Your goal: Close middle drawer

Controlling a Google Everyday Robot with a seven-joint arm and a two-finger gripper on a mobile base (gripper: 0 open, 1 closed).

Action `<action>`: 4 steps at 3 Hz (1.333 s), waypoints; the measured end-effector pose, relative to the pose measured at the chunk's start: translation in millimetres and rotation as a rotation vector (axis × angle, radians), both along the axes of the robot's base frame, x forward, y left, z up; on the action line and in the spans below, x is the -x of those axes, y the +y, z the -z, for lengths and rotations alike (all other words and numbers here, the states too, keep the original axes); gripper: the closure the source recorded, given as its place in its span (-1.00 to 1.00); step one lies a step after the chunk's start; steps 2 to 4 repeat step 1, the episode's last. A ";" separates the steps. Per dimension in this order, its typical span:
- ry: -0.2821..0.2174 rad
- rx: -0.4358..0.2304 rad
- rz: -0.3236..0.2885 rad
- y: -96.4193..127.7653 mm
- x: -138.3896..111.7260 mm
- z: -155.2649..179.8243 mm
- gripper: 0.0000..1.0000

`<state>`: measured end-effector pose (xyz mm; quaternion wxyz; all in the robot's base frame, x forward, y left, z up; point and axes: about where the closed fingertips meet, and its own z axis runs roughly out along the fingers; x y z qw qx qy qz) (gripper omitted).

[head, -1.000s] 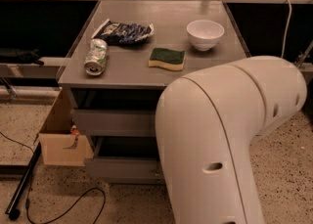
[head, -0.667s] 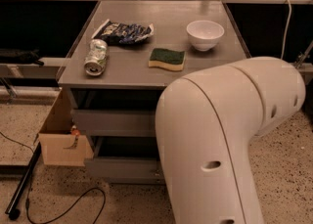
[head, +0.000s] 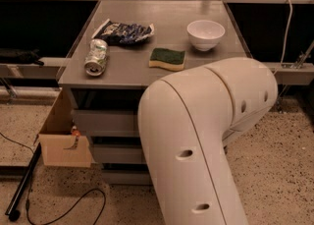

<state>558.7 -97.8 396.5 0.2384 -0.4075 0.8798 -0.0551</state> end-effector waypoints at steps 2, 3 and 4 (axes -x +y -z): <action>0.000 0.000 0.000 0.0 0.0 0.0 -1.00; 0.000 0.000 0.000 0.0 0.0 0.0 -1.00; 0.000 0.000 0.000 0.0 0.0 0.0 -1.00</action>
Offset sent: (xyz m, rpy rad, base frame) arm 0.0000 0.0000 0.0000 0.0000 0.0000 0.0000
